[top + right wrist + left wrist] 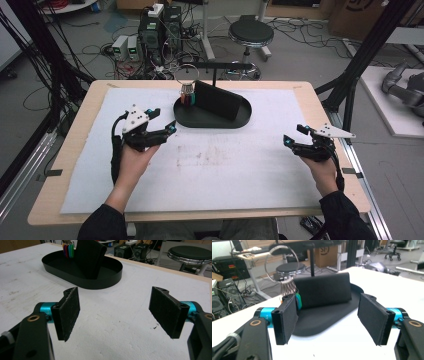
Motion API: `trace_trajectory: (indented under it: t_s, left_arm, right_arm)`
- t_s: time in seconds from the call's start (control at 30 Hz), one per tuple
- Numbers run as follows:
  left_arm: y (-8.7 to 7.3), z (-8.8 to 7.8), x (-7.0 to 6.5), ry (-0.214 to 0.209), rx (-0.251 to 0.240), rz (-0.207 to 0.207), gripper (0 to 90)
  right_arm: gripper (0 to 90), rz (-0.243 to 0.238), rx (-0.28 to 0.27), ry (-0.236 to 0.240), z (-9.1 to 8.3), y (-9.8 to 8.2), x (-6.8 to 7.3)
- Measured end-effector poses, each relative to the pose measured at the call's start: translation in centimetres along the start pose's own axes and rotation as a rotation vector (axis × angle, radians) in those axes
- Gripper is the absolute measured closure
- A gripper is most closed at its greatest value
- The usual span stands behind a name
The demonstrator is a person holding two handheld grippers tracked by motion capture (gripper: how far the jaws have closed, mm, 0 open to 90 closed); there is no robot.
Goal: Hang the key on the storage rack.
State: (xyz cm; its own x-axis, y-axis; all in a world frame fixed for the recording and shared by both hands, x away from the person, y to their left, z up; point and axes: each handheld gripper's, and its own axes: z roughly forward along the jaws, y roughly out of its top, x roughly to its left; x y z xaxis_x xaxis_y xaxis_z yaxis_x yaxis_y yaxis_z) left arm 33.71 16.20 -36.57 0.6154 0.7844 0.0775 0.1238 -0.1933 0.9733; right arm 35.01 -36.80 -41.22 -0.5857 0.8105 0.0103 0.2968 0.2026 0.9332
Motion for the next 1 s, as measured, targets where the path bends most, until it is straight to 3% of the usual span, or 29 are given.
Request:
trace_trajectory:
  t_s: [0.17,0.43,0.67,1.0]
  left_arm:
    - [-2.2,-0.8,0.1,-0.005,0.021,0.008,26.3]
    - [-4.6,-2.1,1.6,0.055,0.047,-0.023,25.6]
    - [-5.3,-3.0,2.8,0.102,0.053,-0.049,25.6]
    - [-5.8,-3.2,3.3,0.119,0.059,-0.058,25.6]
  right_arm:
    - [25.2,-0.012,0.007,0.000,0.1,0.1,0.5]
    - [25.2,-0.013,0.003,-0.022,0.2,0.3,0.5]
    - [25.2,-0.014,0.003,-0.027,0.2,0.4,0.7]
    - [25.1,-0.017,0.006,-0.020,0.3,0.4,0.7]
